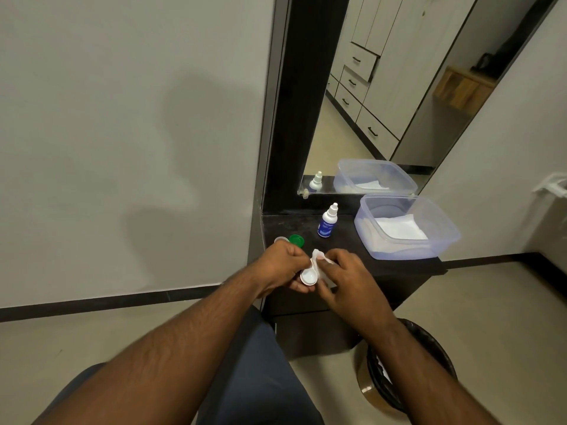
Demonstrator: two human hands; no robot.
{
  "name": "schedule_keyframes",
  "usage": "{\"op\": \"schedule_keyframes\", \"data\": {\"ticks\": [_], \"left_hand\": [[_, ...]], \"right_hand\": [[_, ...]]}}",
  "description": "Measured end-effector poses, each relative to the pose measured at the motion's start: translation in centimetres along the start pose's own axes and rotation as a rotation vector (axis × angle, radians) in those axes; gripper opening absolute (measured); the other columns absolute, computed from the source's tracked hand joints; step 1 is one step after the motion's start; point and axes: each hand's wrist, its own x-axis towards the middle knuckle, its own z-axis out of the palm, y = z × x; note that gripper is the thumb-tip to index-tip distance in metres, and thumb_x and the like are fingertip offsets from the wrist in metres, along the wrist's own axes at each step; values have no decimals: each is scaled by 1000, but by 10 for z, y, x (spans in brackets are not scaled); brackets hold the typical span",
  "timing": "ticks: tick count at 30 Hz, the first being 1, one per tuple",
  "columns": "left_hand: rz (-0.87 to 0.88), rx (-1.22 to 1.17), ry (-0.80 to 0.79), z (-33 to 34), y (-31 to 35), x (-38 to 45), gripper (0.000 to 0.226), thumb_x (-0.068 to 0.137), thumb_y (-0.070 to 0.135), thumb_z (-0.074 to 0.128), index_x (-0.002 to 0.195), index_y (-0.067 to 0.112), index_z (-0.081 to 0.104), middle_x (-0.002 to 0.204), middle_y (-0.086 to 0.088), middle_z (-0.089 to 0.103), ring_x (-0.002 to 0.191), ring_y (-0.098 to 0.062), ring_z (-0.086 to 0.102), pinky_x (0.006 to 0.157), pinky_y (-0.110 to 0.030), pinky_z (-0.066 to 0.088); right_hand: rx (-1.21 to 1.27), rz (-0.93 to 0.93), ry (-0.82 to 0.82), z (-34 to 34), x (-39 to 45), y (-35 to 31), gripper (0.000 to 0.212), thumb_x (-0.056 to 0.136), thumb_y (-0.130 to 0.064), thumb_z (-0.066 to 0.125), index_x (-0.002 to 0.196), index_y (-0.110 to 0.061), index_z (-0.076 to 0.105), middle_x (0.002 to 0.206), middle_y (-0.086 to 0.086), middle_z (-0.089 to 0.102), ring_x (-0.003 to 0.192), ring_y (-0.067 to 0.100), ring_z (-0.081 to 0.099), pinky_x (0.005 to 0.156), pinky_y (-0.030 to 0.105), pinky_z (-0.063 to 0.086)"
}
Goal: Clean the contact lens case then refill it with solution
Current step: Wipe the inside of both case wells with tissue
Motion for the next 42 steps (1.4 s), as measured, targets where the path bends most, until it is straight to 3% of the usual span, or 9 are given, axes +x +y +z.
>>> {"op": "schedule_keyframes", "data": {"ticks": [10,14,16,19,25,32,35,38,42], "left_hand": [[20,37,36,4,1,-3,18,92,4,55,80,0,68,78,-19,71,68,-25,73,62,-30,61],[52,65,46,4,-2,-1,25,91,4,56,69,4,67,71,-15,71,66,-24,71,65,-34,61],[55,73,49,4,-2,-1,26,91,4,57,67,5,67,69,-14,70,66,-24,71,68,-37,61],[48,112,6,4,0,-4,19,93,5,55,81,0,69,70,-15,71,62,-20,71,57,-26,60],[57,186,-38,4,1,-8,16,93,6,55,87,-2,67,73,-16,71,62,-21,71,53,-23,58],[62,223,-103,1,2,-10,16,93,5,53,93,-5,65,75,-15,71,62,-19,71,53,-21,57],[71,223,-126,1,6,-15,17,96,9,50,97,-2,64,77,-15,69,60,-17,70,52,-21,57],[183,302,13,4,3,-18,18,96,20,53,105,9,64,84,-10,68,57,-16,66,50,-25,55],[507,687,124,5,-8,-15,42,78,37,72,117,29,59,105,8,67,92,-6,63,82,-33,56]], "right_hand": [[-151,-46,-80,-5,8,-5,30,77,-7,71,106,-2,67,100,15,62,86,29,60,67,33,50],[62,212,-53,1,12,-10,32,88,-19,58,118,-6,63,109,3,49,97,15,50,80,20,40],[234,345,-56,0,17,-10,35,84,-20,67,116,-6,64,107,-2,45,94,10,49,77,15,38],[331,417,-137,-3,22,-2,32,77,-19,75,106,-10,69,106,-2,51,93,10,51,66,6,34],[418,307,-239,-16,21,13,21,76,-20,77,96,-14,74,96,-4,58,89,9,58,74,16,43],[61,-145,-459,-33,28,22,33,84,-20,68,116,-11,66,119,3,64,104,16,60,92,26,47],[64,-159,-378,-30,25,21,29,83,-23,69,108,-9,70,109,7,68,97,19,64,87,32,51],[125,-54,-213,-22,20,24,25,79,-22,73,101,-9,72,100,7,70,90,21,66,82,34,53],[174,123,-60,-14,18,19,25,80,-19,72,103,-10,72,106,7,69,94,19,64,85,23,46]]}}
